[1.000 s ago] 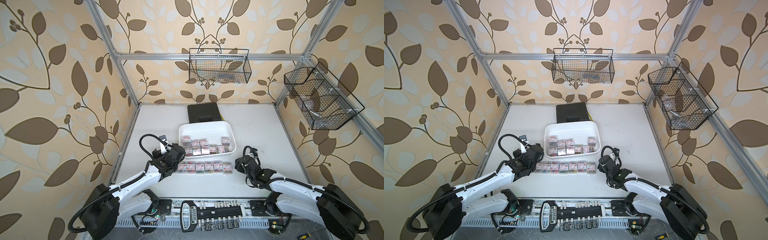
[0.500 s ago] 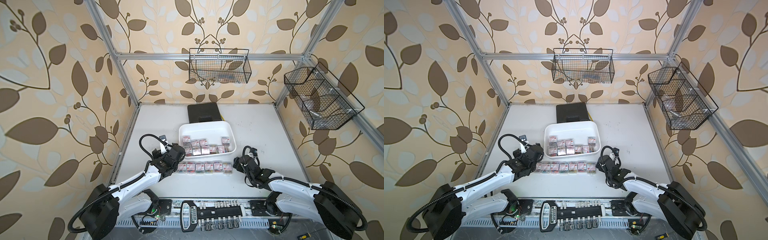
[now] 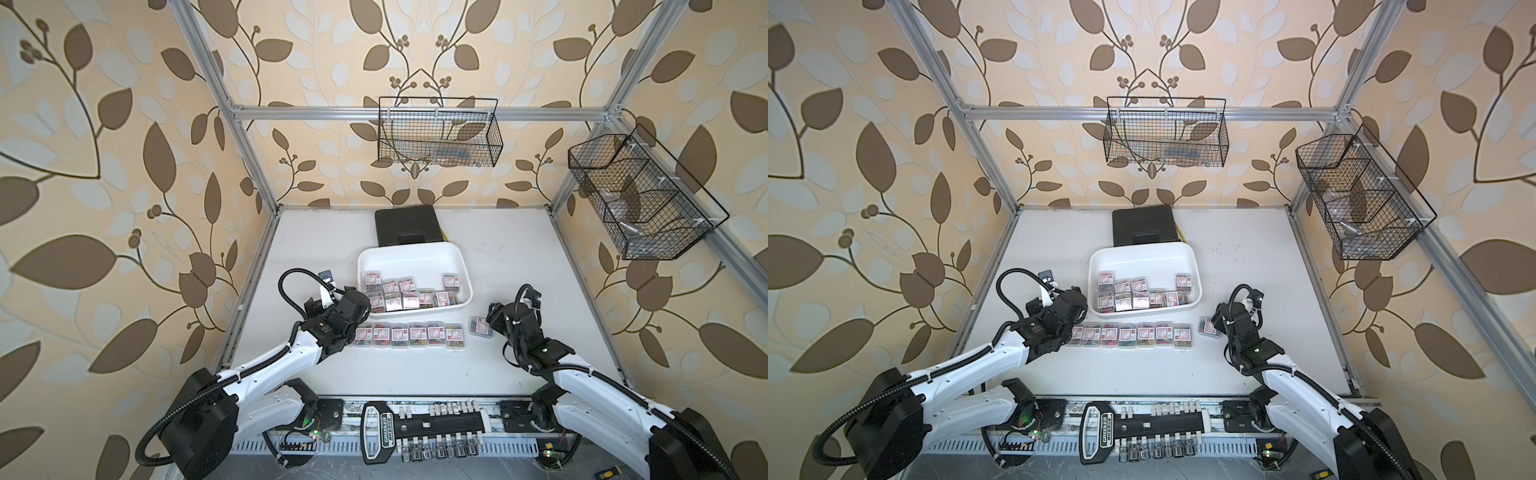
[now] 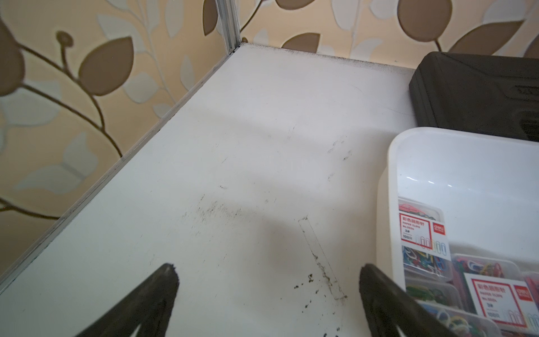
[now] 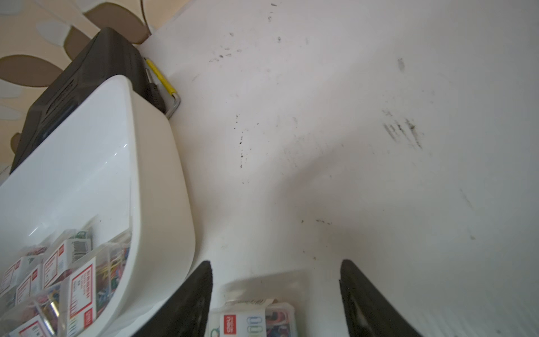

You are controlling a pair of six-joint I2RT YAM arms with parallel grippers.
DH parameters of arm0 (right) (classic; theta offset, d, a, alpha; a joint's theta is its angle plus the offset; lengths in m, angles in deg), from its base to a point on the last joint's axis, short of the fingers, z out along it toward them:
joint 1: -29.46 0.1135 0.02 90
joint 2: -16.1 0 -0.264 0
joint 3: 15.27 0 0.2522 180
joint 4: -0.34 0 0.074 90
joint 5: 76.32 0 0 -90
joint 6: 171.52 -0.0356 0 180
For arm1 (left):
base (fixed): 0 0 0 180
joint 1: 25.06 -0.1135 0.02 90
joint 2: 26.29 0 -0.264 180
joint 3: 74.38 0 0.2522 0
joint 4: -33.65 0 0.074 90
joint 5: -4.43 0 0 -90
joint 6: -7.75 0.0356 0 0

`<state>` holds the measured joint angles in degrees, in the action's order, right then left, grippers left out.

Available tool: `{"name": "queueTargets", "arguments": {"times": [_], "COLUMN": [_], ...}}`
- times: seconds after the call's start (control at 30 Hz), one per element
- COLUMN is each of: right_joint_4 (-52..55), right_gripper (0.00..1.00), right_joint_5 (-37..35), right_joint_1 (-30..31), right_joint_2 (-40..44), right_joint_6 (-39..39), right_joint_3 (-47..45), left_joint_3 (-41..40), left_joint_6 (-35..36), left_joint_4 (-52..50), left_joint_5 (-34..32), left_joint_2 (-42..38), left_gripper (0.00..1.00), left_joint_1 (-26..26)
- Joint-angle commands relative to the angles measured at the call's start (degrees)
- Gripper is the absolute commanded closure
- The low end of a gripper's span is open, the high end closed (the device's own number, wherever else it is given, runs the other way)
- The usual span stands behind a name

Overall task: Take the paper clips out of the storage box
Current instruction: Adjust the boxed paper clips at the center of the board.

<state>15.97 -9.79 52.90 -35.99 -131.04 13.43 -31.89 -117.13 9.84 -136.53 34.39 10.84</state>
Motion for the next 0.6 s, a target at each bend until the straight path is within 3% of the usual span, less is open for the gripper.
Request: {"name": "queueTargets", "arguments": {"times": [0.0,0.17,0.57], "right_joint_4": [0.21,-0.01,5.79], "right_gripper": [0.35,0.48,0.47], "right_joint_5": [2.79,5.14,1.68], "right_joint_1": [-2.51,-2.81,4.14], "right_joint_2": [-4.37,-13.68,-13.59], "right_joint_6": [2.48,3.36,0.08], "right_joint_3": [0.36,3.81,5.30], "left_joint_3": [0.11,0.16,0.10], "left_joint_6": [-0.87,-0.88,-0.99], "left_joint_4": [0.11,0.11,0.11], "left_joint_5": [-0.96,-0.92,-0.98], "left_joint_2": [-1.10,-1.10,-1.18], "left_gripper": [0.01,0.01,0.01], "left_joint_1": [-0.56,-0.52,-0.57]}}
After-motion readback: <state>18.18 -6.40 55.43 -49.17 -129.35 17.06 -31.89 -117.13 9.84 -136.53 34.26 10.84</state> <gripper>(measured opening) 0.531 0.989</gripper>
